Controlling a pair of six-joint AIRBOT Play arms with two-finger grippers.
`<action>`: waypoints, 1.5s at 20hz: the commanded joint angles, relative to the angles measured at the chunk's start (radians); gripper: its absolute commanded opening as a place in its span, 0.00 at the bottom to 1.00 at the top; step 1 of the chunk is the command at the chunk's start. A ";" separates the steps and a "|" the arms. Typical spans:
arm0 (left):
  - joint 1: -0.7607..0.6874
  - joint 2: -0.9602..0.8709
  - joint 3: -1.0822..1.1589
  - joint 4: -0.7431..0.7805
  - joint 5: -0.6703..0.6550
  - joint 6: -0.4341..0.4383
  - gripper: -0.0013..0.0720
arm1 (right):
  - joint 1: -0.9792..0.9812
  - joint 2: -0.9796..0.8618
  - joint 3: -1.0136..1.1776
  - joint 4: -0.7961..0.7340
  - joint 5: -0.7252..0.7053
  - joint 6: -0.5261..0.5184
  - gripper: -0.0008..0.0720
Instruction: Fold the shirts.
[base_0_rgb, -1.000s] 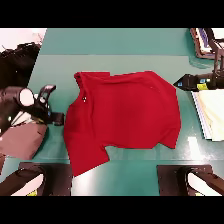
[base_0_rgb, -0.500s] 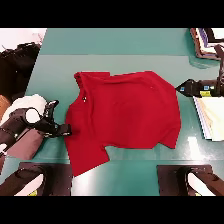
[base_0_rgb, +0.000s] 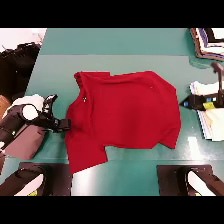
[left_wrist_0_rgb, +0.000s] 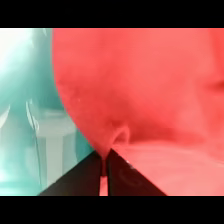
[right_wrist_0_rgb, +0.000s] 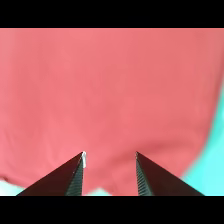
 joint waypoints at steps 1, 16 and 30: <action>0.000 0.001 0.064 -0.003 -0.027 0.012 0.06 | -0.169 0.000 -0.172 -0.009 0.119 0.001 0.68; 0.000 0.001 0.090 -0.075 0.011 0.033 0.06 | -0.026 -0.145 -0.467 0.019 -0.099 0.056 0.29; 0.000 0.253 0.919 0.017 -0.086 0.059 0.06 | 0.035 0.203 0.455 -0.012 -0.261 0.052 0.04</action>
